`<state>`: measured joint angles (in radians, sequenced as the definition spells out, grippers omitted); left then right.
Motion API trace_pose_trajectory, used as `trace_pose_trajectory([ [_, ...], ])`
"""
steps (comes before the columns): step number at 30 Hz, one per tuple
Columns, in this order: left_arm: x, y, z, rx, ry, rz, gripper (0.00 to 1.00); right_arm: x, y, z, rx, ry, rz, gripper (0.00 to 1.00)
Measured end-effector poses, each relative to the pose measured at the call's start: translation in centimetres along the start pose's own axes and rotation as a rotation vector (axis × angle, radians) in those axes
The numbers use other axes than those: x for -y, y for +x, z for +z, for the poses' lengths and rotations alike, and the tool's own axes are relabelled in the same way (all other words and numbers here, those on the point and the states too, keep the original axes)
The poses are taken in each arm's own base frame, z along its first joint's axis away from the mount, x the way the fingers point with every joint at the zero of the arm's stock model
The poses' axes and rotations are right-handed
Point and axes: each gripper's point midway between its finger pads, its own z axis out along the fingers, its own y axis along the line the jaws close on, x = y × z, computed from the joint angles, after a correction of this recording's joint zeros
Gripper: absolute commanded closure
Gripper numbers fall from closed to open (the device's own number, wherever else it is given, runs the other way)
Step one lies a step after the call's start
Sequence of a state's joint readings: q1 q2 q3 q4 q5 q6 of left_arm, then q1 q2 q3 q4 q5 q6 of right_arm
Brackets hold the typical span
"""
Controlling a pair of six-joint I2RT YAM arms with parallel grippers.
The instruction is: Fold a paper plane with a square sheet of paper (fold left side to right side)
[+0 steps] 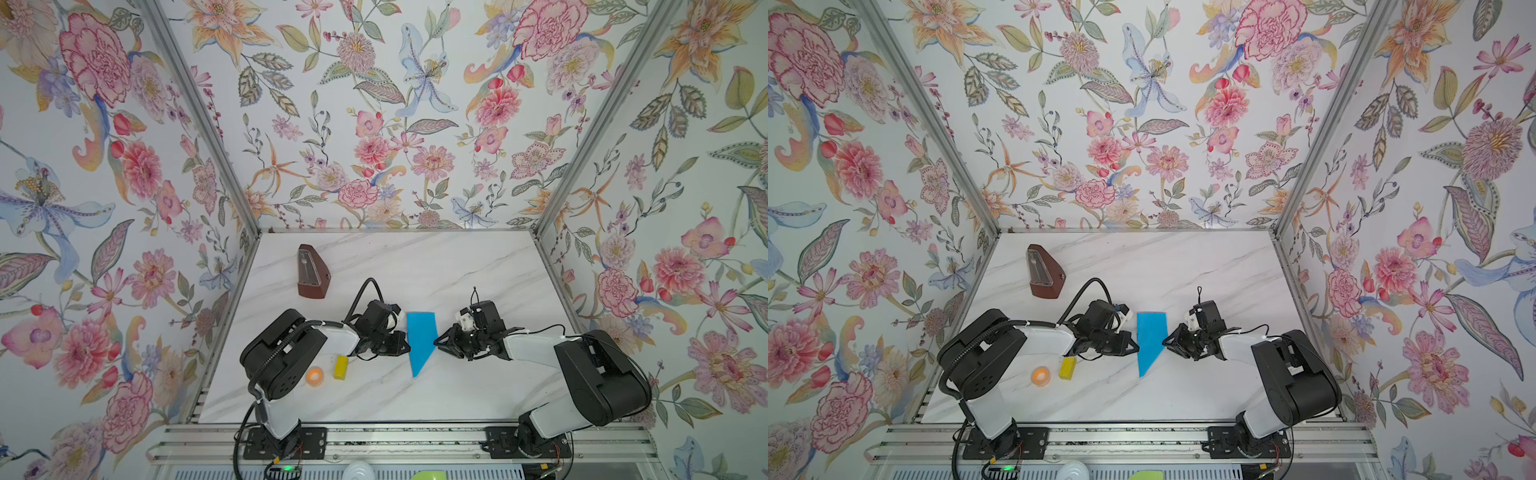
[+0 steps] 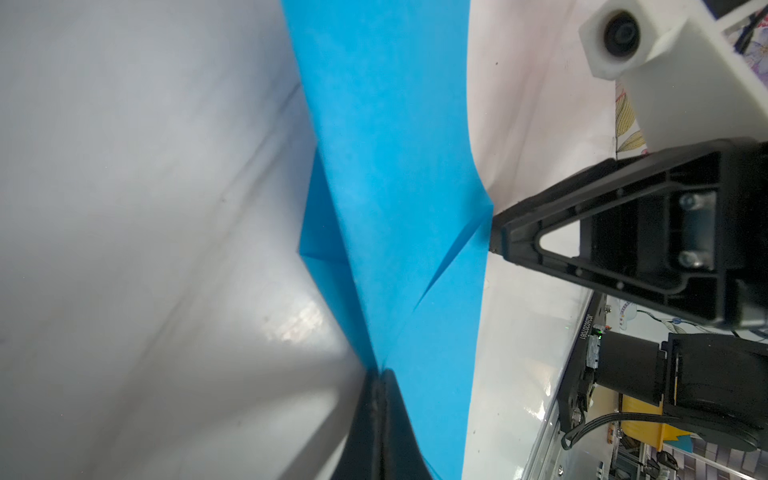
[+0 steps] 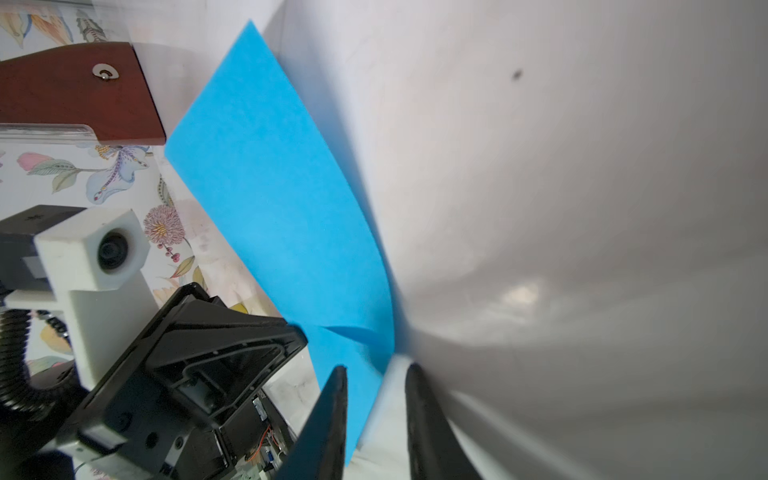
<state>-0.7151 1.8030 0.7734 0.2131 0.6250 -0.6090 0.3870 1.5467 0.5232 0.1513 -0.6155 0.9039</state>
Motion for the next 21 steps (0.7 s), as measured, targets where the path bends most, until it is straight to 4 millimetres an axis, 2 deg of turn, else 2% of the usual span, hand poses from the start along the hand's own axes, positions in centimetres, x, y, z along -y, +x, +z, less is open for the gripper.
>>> trace_pose_trajectory([
  [4,-0.02,0.02,-0.01,-0.002,0.002,0.005,1.0,-0.1,-0.3,0.31,0.0,-0.02,0.012,0.83],
  [10,-0.04,0.02,-0.02,-0.004,0.005,0.007,1.0,0.15,-0.35,0.26,0.003,-0.028,0.019,0.86],
  [17,0.04,0.03,0.0,-0.01,0.006,0.007,1.0,0.27,-0.36,0.25,0.003,-0.023,0.023,1.0],
  [21,0.16,0.09,0.01,-0.015,0.013,0.009,1.0,0.01,0.12,-0.09,0.003,-0.009,0.015,1.0],
])
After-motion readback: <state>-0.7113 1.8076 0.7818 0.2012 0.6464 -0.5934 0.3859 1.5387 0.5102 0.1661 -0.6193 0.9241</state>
